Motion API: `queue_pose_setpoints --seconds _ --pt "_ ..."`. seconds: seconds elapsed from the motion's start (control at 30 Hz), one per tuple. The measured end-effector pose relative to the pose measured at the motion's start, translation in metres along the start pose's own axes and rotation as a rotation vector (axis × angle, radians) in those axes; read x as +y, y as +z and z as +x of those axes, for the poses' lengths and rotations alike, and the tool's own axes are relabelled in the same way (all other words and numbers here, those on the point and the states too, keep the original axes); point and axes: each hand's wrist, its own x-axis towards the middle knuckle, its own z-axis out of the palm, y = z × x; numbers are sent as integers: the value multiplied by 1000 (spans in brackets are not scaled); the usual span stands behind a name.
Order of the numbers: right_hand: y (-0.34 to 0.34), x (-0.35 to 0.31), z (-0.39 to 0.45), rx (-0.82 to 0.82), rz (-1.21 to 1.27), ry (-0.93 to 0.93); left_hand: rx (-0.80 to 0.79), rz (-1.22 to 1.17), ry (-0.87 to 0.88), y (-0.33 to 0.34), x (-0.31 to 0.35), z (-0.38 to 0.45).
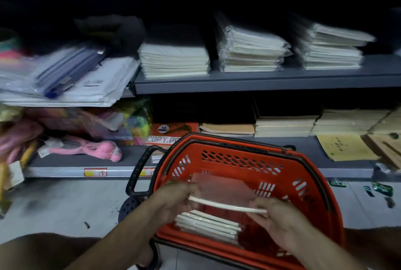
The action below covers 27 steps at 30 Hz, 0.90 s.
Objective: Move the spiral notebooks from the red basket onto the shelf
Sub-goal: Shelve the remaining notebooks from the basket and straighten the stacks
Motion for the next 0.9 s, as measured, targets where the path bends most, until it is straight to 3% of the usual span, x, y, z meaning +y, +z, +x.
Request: queue_pose_setpoints --seconds 0.23,0.5,0.63,0.9 --pt "19 -16 -41 -161 94 -254 26 -308 394 0 18 -41" --pt "47 -37 -67 -210 56 -603 19 -367 672 -9 41 -66" --pt "59 -41 -72 -308 -81 -761 -5 -369 751 -21 50 -75" --pt "94 -69 -77 -520 -66 -810 -29 -423 809 -53 75 -81"
